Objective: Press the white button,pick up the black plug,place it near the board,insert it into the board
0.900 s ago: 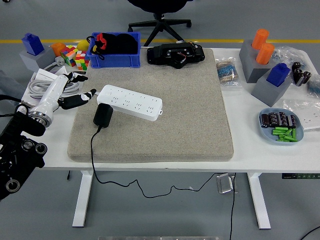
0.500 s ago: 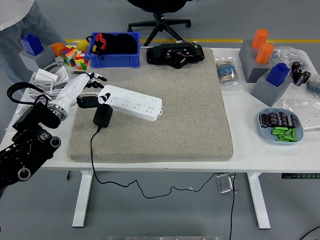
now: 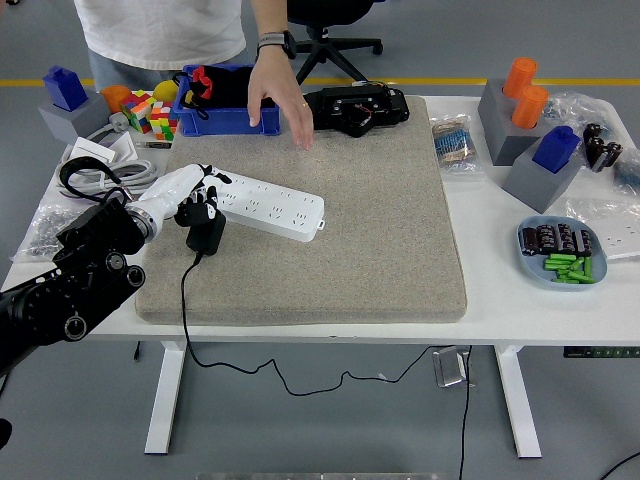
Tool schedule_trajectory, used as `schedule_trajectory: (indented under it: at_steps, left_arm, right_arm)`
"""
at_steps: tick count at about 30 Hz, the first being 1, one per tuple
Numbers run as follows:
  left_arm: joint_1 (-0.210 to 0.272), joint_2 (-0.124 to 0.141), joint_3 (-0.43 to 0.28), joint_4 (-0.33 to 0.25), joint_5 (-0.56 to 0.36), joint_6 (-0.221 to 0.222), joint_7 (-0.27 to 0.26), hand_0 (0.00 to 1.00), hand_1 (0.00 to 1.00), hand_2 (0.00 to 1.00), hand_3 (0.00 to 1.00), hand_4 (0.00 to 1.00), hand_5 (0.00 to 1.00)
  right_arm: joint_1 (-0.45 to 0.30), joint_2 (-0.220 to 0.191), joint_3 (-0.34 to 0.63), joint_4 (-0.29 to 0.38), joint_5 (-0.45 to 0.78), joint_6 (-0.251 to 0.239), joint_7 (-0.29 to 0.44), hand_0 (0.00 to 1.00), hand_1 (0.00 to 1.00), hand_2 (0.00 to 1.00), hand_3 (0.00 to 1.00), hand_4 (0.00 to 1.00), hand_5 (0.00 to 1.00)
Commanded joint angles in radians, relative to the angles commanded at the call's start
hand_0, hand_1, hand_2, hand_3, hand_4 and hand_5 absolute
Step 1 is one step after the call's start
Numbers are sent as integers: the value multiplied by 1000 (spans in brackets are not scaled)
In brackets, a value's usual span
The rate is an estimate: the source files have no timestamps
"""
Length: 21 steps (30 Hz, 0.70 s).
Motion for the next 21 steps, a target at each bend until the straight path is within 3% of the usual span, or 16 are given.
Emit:
schedule_trajectory:
  at_steps: [4, 21]
  left_arm:
    - [-38, -18, 48, 50, -17, -2, 3, 10, 17, 130, 651, 2, 2]
    - [-108, -65, 92, 148, 3, 22, 27, 2, 2, 123, 655, 2, 2]
  right_arm:
    - [0, -5, -6, -3, 3, -1, 0, 776, 650, 658, 616, 671, 442]
    - [-2, -6, -43, -1, 21, -1, -1, 776, 651, 658, 616, 671, 441]
